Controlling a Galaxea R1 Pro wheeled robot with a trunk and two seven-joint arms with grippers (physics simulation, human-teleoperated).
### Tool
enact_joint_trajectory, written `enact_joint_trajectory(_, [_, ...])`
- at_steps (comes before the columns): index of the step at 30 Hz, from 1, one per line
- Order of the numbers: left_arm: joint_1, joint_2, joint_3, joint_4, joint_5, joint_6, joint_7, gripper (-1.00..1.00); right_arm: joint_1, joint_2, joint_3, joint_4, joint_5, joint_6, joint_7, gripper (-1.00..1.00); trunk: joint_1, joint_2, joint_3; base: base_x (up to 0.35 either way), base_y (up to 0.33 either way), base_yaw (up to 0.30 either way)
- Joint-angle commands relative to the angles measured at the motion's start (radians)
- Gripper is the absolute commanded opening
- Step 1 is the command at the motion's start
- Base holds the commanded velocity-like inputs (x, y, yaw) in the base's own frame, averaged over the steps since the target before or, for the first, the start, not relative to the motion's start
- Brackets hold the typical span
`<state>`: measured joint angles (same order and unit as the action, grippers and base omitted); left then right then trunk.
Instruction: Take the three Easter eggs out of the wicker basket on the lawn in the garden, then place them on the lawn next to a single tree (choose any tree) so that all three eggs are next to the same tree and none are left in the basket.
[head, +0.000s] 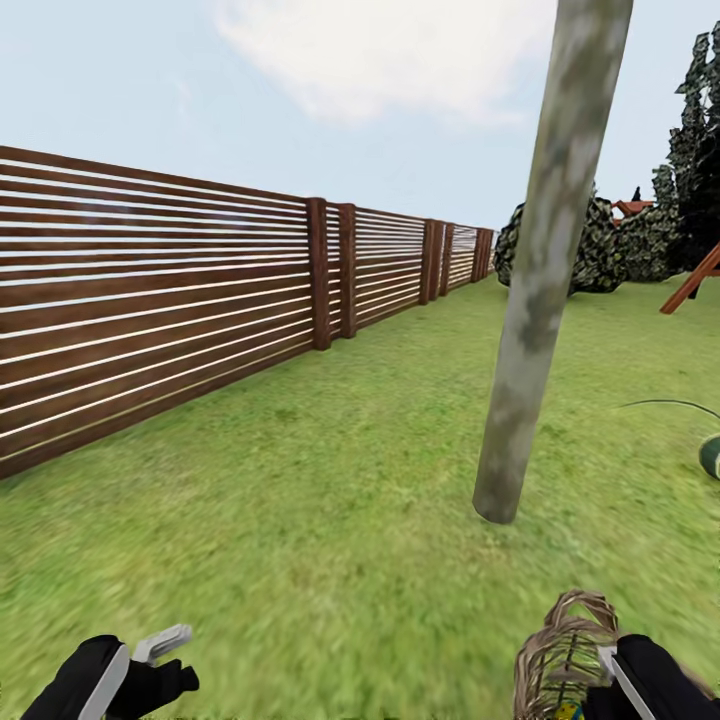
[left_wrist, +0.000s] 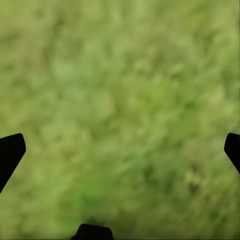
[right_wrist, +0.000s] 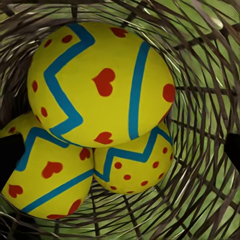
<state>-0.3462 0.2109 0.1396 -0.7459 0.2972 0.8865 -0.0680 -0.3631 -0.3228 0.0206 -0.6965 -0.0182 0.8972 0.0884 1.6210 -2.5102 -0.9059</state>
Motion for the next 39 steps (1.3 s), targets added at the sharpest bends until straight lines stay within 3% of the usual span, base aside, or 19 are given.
enact_joint_trajectory(1, [0.0,-0.003,0.003,0.0,-0.007,0.005,-0.007,1.0,0.0,-0.001,0.002,-0.001,-0.001,0.004,0.002,1.0,0.0,-0.001,-0.005,0.0,0.0,0.0])
enact_joint_trajectory(4, [0.0,-0.008,0.003,0.0,-0.007,0.005,-0.007,1.0,0.0,-0.001,0.002,-0.001,0.0,0.004,0.002,1.0,0.002,-0.002,-0.017,0.0,0.0,0.0])
enact_joint_trajectory(14, [0.0,-0.011,0.003,0.0,-0.007,0.005,-0.007,1.0,0.0,-0.001,0.002,-0.007,-0.002,0.004,0.003,1.0,0.002,-0.002,-0.017,0.0,0.0,0.0])
enact_joint_trajectory(32, [0.0,-0.013,0.003,0.002,-0.009,0.005,-0.007,1.0,0.0,0.0,0.001,-0.016,-0.002,0.0,0.006,1.0,0.01,-0.006,-0.086,0.0,0.0,0.0])
enact_joint_trajectory(39, [0.0,-0.013,0.003,0.002,-0.009,0.005,-0.007,1.0,0.0,0.0,0.001,-0.015,-0.003,0.001,0.007,1.0,0.01,-0.006,-0.086,0.0,0.0,0.0])
